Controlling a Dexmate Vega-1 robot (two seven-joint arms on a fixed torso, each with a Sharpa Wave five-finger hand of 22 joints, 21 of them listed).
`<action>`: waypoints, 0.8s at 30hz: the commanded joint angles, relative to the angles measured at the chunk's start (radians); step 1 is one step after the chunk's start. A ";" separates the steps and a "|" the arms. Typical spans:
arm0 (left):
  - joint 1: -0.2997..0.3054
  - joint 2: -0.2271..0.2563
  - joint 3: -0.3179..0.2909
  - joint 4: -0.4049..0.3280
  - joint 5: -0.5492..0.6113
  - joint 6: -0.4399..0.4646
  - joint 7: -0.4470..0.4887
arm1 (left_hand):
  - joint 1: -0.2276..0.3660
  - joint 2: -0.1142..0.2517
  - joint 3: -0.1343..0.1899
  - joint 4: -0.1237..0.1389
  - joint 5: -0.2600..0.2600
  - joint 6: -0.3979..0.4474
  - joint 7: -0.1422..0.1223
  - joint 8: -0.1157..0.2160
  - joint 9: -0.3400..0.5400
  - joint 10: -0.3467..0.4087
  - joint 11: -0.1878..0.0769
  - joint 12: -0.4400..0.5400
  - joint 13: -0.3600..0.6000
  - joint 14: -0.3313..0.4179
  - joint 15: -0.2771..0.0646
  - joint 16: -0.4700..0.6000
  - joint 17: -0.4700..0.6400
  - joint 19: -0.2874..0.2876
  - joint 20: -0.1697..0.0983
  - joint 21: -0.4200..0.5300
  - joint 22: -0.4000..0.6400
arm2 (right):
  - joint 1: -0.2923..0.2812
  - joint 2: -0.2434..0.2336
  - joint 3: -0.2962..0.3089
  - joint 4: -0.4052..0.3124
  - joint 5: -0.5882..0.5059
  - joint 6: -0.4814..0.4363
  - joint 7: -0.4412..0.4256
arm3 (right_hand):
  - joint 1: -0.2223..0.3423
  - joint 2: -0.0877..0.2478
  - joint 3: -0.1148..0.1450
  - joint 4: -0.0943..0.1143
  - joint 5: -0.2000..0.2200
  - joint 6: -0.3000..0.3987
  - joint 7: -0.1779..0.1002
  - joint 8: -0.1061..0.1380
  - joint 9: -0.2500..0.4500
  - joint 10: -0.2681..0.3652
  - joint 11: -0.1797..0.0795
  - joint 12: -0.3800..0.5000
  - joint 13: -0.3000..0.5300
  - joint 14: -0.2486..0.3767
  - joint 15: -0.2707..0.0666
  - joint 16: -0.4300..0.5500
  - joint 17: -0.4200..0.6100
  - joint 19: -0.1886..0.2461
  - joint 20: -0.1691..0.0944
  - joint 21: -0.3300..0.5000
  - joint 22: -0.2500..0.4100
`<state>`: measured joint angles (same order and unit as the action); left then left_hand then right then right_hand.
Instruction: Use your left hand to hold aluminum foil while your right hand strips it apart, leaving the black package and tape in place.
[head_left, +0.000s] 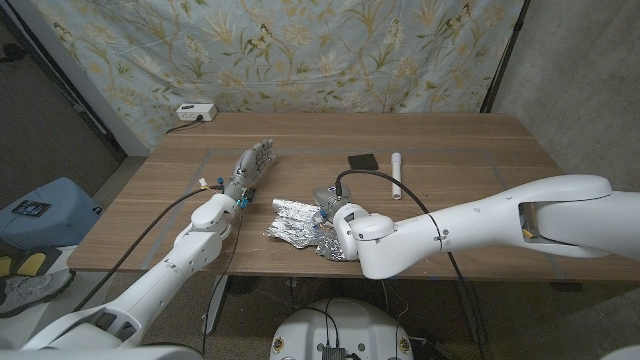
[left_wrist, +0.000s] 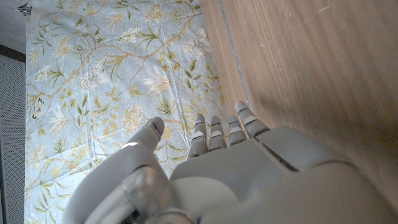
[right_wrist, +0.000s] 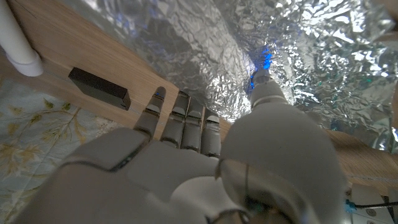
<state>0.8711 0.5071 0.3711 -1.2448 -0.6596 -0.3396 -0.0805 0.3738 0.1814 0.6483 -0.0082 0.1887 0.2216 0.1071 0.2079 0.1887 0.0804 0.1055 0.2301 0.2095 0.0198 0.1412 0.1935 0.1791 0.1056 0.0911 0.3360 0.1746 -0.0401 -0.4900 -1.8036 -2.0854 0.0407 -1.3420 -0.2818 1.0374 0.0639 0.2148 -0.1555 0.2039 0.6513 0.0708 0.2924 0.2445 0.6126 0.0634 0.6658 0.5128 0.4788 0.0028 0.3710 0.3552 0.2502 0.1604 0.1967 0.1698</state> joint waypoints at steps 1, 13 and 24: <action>0.000 0.000 0.006 -0.011 0.002 0.014 0.007 | 0.009 0.004 0.011 0.001 0.005 0.009 -0.003 0.002 0.002 0.008 0.000 0.006 0.002 0.009 0.002 0.001 0.003 0.009 0.003 -0.001 0.003 | -0.004 -0.038 -0.005 -0.041 -0.065 0.015 0.025 | 0.018 0.005 -0.003 0.000 0.000 0.021 -0.005 0.006 0.005 0.072 -0.062 0.012 -0.004 0.014 -0.006 0.011 0.010 0.018 0.000 0.005 0.002; -0.004 -0.002 0.014 -0.017 0.009 0.026 0.013 | 0.008 0.004 0.012 0.003 0.005 0.018 -0.001 0.003 0.002 0.016 0.003 0.008 0.002 0.011 0.004 0.001 0.003 0.011 0.004 -0.004 0.003 | -0.005 -0.079 0.000 -0.088 -0.124 0.041 0.054 | 0.024 0.012 -0.005 0.003 -0.002 0.048 -0.022 0.009 0.009 0.089 -0.084 0.017 -0.017 0.025 -0.024 0.022 0.022 0.028 -0.009 0.005 0.002; -0.008 -0.006 0.019 -0.017 0.014 0.030 0.019 | 0.008 0.004 0.013 0.004 0.006 0.021 -0.002 0.002 0.003 0.020 0.004 0.009 0.002 0.013 0.005 0.002 0.004 0.013 0.002 -0.006 0.003 | -0.006 -0.108 0.006 -0.115 -0.183 0.055 0.090 | 0.028 0.013 -0.008 0.003 -0.004 0.056 -0.024 0.007 0.012 0.097 -0.088 0.021 -0.021 0.029 -0.027 0.028 0.030 0.035 -0.011 0.005 0.002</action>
<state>0.8670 0.5059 0.3849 -1.2598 -0.6504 -0.3140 -0.0671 0.3738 0.1814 0.6524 -0.0040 0.1887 0.2323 0.1069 0.2078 0.1886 0.0931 0.1072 0.2301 0.2094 0.0234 0.1448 0.1935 0.1790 0.1092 0.0947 0.3360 0.1746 -0.0450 -0.5709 -1.8064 -2.1716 -0.0821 -1.3051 -0.2218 1.0614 0.0688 0.2133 -0.1542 0.1998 0.6970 0.0465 0.2962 0.2536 0.6375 0.0387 0.6807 0.4883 0.5031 -0.0211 0.3896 0.3813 0.2747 0.1499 0.1967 0.1698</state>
